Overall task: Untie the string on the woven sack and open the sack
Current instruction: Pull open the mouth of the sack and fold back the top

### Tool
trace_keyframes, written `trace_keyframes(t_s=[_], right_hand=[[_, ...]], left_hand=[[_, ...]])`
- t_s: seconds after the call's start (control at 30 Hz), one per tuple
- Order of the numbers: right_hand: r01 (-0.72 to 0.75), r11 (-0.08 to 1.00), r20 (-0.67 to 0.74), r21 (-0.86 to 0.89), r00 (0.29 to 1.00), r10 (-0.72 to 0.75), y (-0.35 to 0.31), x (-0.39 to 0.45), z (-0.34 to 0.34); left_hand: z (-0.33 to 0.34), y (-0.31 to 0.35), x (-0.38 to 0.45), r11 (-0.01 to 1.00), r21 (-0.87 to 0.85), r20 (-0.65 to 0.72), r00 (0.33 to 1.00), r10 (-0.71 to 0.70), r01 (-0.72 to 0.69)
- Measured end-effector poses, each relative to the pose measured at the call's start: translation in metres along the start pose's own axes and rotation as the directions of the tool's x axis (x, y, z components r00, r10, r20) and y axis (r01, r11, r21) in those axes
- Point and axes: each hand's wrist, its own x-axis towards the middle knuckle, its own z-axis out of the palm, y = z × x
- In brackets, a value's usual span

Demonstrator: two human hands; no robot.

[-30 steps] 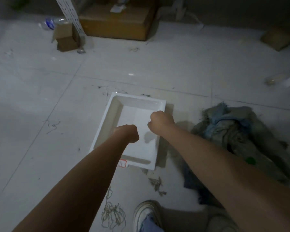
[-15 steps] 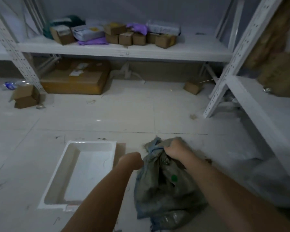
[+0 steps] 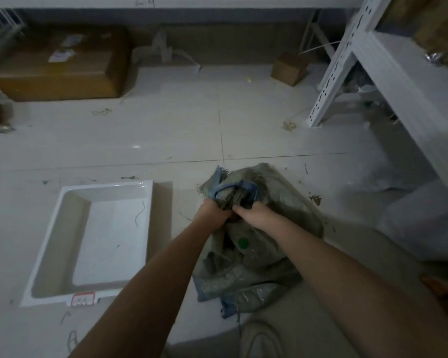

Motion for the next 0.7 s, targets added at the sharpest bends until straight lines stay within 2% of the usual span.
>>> trace_keyframes(t_s=[0.13, 0.27, 0.37, 0.43, 0.53, 0.6, 0.67, 0.7], right_hand=[[-0.075, 0.984, -0.062, 0.159, 0.994, 0.086, -0.013, -0.001, -0.001], [-0.045, 0.929, -0.106, 0.367, 0.99, 0.09, -0.027, -0.014, -0.014], [0.054, 0.877, -0.175, 0.477, 0.984, 0.035, -0.042, -0.04, -0.031], [0.13, 0.841, -0.227, 0.525, 0.974, -0.009, -0.053, -0.061, -0.043], [0.264, 0.779, -0.306, 0.568, 0.947, -0.097, -0.071, -0.102, -0.06], [0.343, 0.756, -0.349, 0.557, 0.923, -0.162, -0.082, -0.13, -0.069], [0.405, 0.732, -0.374, 0.548, 0.901, -0.219, -0.089, -0.153, -0.076], [0.435, 0.717, -0.383, 0.545, 0.89, -0.249, -0.092, -0.165, -0.079]], left_hand=[[-0.009, 0.004, -0.016, 0.982, -0.168, 0.052, 0.996, -0.074, 0.082], [-0.029, 0.015, -0.04, 0.959, -0.284, 0.034, 0.999, -0.005, 0.014], [-0.052, 0.034, -0.065, 0.951, -0.3, -0.029, 0.997, 0.072, -0.078], [-0.069, 0.046, -0.078, 0.963, -0.234, -0.033, 0.991, 0.13, -0.135], [-0.097, 0.073, -0.12, 0.931, -0.324, 0.081, 0.976, 0.202, -0.166], [-0.111, 0.087, -0.141, 0.904, -0.393, 0.044, 0.978, 0.203, -0.17], [-0.122, 0.097, -0.161, 0.807, -0.563, -0.025, 0.979, 0.202, -0.181], [-0.127, 0.102, -0.173, 0.726, -0.664, -0.051, 0.98, 0.191, -0.176]])
